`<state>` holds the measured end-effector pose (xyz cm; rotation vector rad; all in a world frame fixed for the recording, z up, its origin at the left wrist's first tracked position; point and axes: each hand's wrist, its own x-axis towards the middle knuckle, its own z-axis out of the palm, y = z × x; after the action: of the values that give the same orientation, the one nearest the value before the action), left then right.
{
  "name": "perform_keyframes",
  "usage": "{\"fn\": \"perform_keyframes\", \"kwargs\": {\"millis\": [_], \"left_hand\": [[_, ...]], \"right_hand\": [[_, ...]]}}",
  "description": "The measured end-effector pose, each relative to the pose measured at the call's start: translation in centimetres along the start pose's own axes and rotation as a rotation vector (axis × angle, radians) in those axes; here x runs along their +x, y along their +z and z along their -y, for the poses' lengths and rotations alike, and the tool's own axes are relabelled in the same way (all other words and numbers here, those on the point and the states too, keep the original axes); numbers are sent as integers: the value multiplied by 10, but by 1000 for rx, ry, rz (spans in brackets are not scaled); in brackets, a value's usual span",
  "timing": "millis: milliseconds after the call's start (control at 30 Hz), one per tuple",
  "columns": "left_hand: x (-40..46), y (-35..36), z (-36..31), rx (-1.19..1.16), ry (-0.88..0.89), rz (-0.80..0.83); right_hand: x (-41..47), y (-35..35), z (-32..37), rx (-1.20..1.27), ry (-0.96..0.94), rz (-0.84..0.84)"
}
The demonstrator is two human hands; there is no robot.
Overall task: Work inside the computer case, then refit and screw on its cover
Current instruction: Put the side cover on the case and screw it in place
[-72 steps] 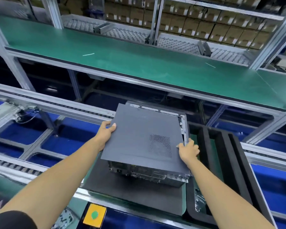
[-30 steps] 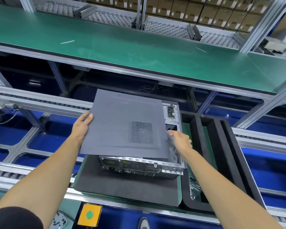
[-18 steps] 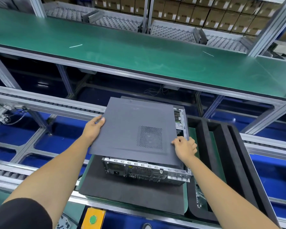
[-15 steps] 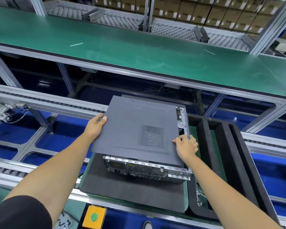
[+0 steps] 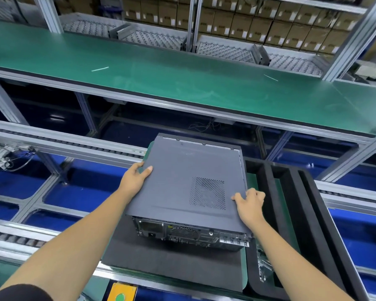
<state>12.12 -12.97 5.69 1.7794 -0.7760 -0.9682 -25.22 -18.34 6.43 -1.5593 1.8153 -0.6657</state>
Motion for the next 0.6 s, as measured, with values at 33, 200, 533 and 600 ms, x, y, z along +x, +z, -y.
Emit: {"fn": "perform_keyframes", "kwargs": {"millis": [33,200,533,600], "left_hand": [[1,2,-1,7,1,5],[12,9,-2,9,-6,-1],[7,6,-8,-22,-43,4],[5,6,-7,-55,-50,0]], "right_hand": [[0,0,-2,7,12,0],[7,3,-1,0,58,-31],[11,7,-4,-113,6,-20],[9,7,-5,-112,3,-18]]}}
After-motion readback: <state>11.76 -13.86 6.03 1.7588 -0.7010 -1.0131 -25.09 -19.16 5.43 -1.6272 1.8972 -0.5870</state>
